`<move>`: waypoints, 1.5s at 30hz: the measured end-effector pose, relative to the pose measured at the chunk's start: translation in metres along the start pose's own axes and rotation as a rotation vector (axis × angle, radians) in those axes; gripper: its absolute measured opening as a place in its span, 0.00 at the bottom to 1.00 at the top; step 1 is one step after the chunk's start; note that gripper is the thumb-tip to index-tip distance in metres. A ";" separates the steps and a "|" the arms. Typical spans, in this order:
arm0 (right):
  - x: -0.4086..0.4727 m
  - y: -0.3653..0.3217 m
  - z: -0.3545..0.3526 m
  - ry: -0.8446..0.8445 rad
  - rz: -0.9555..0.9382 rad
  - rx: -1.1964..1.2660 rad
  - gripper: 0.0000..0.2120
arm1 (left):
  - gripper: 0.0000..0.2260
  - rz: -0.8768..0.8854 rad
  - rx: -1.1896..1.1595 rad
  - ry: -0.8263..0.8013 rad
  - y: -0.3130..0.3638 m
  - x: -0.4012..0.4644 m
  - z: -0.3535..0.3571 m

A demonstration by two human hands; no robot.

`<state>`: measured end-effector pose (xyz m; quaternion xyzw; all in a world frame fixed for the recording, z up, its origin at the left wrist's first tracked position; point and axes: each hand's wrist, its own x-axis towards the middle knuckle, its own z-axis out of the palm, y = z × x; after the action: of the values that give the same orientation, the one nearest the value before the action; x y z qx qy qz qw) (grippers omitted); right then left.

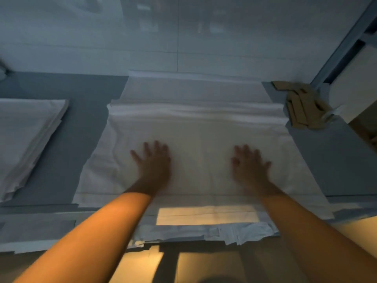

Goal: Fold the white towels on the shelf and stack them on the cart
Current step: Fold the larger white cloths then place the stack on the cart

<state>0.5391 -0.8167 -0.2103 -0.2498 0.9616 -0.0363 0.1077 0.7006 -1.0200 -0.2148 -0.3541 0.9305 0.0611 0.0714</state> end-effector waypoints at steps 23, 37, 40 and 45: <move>-0.116 -0.029 0.048 0.046 -0.348 -0.136 0.26 | 0.41 0.387 0.035 0.050 0.009 -0.121 0.045; -0.126 0.045 0.032 0.038 -0.292 -0.238 0.43 | 0.43 0.206 0.086 0.146 -0.040 -0.126 0.044; -0.136 0.000 0.046 0.041 -0.429 -0.242 0.50 | 0.37 0.198 0.078 0.158 -0.032 -0.130 0.043; -0.131 0.000 0.051 0.201 -0.360 -0.272 0.35 | 0.31 0.225 0.152 0.175 -0.037 -0.136 0.046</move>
<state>0.6623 -0.7535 -0.2352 -0.4245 0.9035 0.0503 -0.0314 0.8301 -0.9514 -0.2387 -0.2454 0.9688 -0.0327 0.0094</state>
